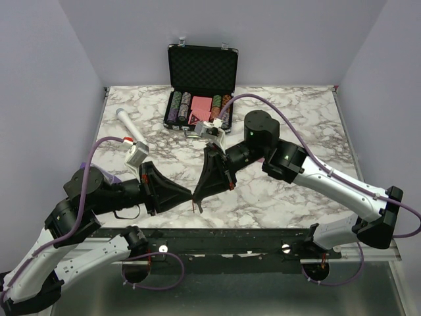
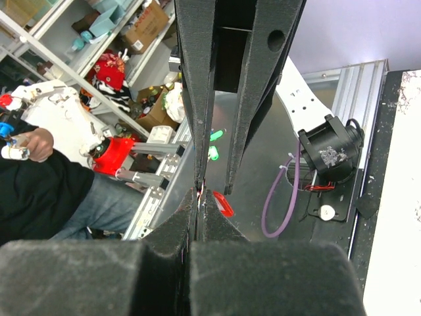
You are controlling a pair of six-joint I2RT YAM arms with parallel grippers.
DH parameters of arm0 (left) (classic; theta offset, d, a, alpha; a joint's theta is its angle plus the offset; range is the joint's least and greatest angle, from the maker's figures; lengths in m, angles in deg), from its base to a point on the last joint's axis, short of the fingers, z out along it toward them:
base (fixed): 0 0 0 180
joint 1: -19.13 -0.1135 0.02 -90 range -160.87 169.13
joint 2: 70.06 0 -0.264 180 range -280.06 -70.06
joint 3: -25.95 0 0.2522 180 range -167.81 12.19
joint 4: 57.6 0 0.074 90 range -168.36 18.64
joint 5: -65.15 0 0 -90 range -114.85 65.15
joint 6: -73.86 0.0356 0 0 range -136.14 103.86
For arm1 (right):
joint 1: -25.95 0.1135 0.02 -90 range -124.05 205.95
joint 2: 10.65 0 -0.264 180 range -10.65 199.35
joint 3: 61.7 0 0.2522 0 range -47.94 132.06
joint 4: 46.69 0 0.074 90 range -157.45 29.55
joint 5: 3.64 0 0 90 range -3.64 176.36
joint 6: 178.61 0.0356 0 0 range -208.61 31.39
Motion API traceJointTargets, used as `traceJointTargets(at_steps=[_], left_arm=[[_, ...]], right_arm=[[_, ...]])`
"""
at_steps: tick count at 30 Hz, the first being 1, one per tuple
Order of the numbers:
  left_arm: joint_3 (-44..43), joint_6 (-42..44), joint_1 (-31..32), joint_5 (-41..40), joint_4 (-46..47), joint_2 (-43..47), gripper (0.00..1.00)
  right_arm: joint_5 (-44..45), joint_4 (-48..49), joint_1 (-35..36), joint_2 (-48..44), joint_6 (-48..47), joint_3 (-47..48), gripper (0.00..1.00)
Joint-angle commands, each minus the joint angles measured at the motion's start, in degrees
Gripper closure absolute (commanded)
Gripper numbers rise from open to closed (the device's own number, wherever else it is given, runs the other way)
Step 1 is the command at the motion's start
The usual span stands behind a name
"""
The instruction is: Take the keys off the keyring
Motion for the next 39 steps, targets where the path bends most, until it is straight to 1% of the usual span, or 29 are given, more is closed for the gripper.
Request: traceJointTargets(at_steps=[1, 6, 9, 12, 14, 20, 21, 22, 24, 26, 28, 29, 31, 35, 37, 39], left_arm=[[-1.4, 0.6, -0.3, 0.4, -1.5, -1.4, 0.73], [-2.1, 1.4, -0.3, 0.9, -2.9, -2.3, 0.73], [-2.2, 1.7, -0.3, 1.3, -3.5, -2.6, 0.76], [-2.2, 1.7, -0.3, 1.6, -3.5, -2.9, 0.87], [-2.4, 1.7, -0.3, 1.6, -3.8, -3.1, 0.99], [-2.2, 2.0, -0.3, 1.3, -3.5, -2.7, 1.00], [-2.3, 2.1, -0.3, 0.7, -3.7, -2.6, 1.00], [-2.5, 2.2, -0.3, 0.3, -3.8, -2.2, 1.00], [-2.7, 2.3, -0.3, -0.7, -4.0, -1.8, 1.00], [-2.9, 2.3, -0.3, -1.4, -4.1, -1.5, 1.00], [-3.2, 2.2, -0.3, -1.8, -4.2, -1.3, 1.00], [-3.3, 2.2, -0.3, -2.0, -4.1, -1.0, 1.00], [-3.4, 2.0, -0.2, -2.6, -4.0, -0.6, 1.00], [-2.8, 1.5, -0.3, -3.3, -2.7, 0.7, 1.00], [-2.5, 1.5, -0.3, -4.3, -2.7, 1.3, 1.00], [-2.1, 1.7, -0.3, -6.4, -4.3, 1.6, 1.00]], right_arm=[[-1.9, -1.7, 0.6, 0.7, -1.4, 2.9, 0.99], [-1.8, -2.8, 0.8, 1.1, -2.1, 3.4, 0.99], [-2.0, -3.6, 0.8, 1.3, -2.3, 3.7, 0.99], [-2.1, -4.1, 0.9, 1.6, -2.6, 3.7, 0.99], [-1.7, -4.2, 1.0, 1.7, -2.7, 3.8, 0.99], [0.9, -4.4, 1.0, 1.5, -2.6, 3.6, 0.99], [1.8, -4.4, 1.0, 1.4, -2.4, 3.5, 0.93], [2.3, -4.1, 1.1, 1.3, -2.4, 3.3, 0.84], [3.0, -3.4, 1.0, 0.9, -1.8, 2.8, 0.59], [4.6, -3.1, 1.1, 0.3, -1.8, 2.3, 0.39], [5.7, -2.3, 1.0, -0.7, -1.7, 2.0, 0.28], [6.7, -2.0, 0.9, -1.1, -1.6, 1.7, 0.19], [9.1, -0.9, 1.1, -2.5, -1.0, 0.9, 0.15], [14.7, 3.4, 1.1, -5.1, 2.0, -2.5, 0.14], [20.2, 4.6, 1.0, -6.5, 3.4, -4.6, 0.14], [27.1, 3.5, 1.0, -7.6, 3.8, -6.3, 0.13]])
